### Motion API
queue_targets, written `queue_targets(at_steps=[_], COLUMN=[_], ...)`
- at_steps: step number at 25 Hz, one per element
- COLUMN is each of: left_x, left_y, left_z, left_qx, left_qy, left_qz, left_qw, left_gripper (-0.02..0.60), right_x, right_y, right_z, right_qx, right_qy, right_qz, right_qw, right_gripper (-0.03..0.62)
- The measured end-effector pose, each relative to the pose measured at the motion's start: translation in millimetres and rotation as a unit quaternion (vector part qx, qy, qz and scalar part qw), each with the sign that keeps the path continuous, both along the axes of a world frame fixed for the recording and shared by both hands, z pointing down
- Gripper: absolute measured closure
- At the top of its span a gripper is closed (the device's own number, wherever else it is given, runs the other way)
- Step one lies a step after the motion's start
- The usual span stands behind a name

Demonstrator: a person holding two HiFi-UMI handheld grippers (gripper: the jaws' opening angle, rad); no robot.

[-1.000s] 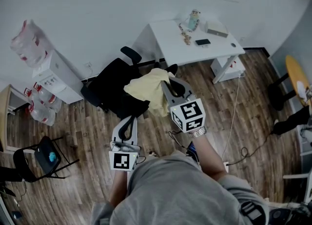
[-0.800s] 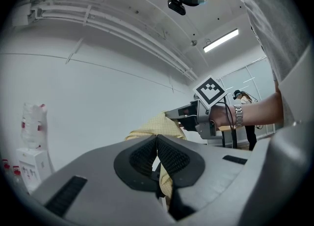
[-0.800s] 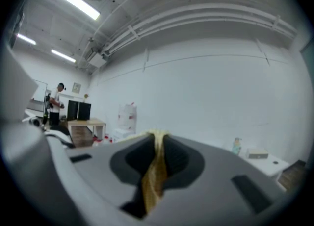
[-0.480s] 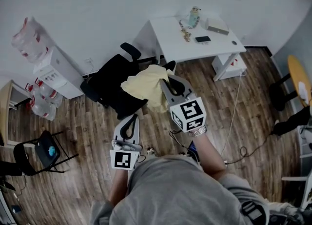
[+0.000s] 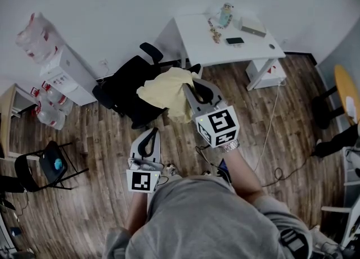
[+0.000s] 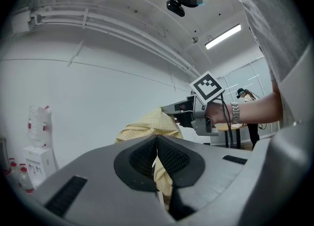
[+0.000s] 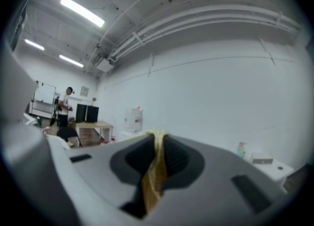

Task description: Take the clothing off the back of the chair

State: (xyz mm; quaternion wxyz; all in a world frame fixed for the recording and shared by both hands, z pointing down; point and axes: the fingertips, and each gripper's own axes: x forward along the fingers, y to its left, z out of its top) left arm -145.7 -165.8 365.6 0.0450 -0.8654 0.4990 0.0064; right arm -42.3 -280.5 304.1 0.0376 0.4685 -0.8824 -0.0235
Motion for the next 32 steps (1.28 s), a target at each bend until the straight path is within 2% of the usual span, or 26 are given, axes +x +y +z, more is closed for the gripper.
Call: queue_targets(at_steps=[32], left_x=[55], left_y=[49], left_z=[-6], left_qx=[0.013], left_qy=[-0.008], left_qz=[-0.057], left_qw=[0.9982], left_gripper=[0.549], right_x=[52], right_y=[42], right_z=[-48], right_qx=[0.054], right_qy=[-0.018], right_qz=[-0.051], right_qw=[0.997], right_gripper=[0.531])
